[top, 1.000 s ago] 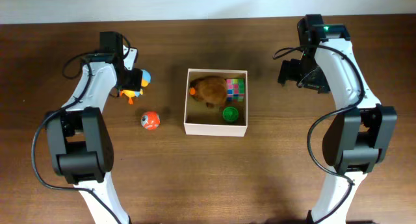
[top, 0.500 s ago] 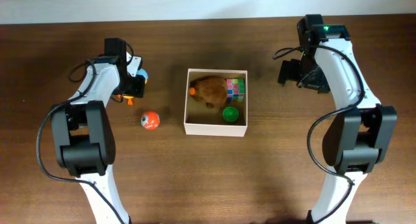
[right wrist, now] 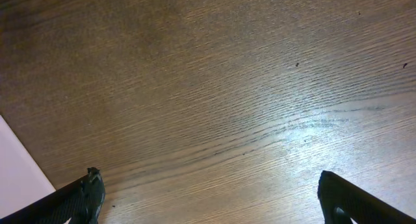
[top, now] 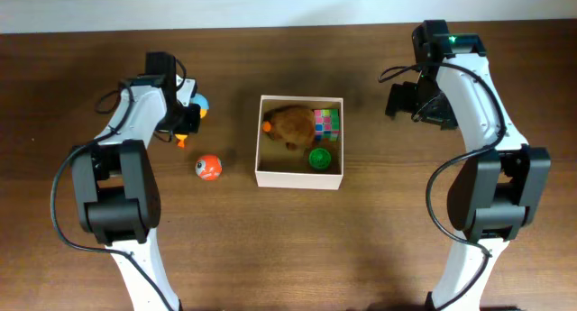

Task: Pack container
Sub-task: 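Lower the left gripper and grasp the duck toy, then lift the duck toy and carry it right over the box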

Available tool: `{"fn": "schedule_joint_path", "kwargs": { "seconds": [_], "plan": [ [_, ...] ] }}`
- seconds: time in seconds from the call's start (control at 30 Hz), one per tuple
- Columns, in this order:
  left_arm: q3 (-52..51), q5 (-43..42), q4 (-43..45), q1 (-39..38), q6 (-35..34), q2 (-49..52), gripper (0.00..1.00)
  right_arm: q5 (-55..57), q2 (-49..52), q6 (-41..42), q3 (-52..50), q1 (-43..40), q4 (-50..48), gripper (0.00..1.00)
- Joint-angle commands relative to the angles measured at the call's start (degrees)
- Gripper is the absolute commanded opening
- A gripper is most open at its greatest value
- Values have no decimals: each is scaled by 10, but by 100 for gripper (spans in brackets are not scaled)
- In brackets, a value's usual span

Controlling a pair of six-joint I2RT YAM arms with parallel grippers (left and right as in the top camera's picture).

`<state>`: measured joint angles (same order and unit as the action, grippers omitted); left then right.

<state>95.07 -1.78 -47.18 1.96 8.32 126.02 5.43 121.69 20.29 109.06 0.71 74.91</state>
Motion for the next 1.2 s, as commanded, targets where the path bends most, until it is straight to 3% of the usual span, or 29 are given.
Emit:
{"fn": "schedule_joint_path", "kwargs": {
  "seconds": [0.0,0.47,0.8,0.97,1.17],
  "plan": [
    [47,-11,-45,0,-14,8,4,-1,-13,-5,0,-4,0,99],
    [336,-79,-303,-27,-14,-13,5,-1,-13,-6,0,-4,0,99],
    [387,-109,-436,-135,-9,-55,4,-1,-13,-5,0,-4,0,99],
    [387,-109,-493,-204,77,-58,5,-1,-13,-5,0,-4,0,99],
    [373,-83,-493,-266,159,-58,4,-1,-13,-5,0,-4,0,99]
  ]
}}
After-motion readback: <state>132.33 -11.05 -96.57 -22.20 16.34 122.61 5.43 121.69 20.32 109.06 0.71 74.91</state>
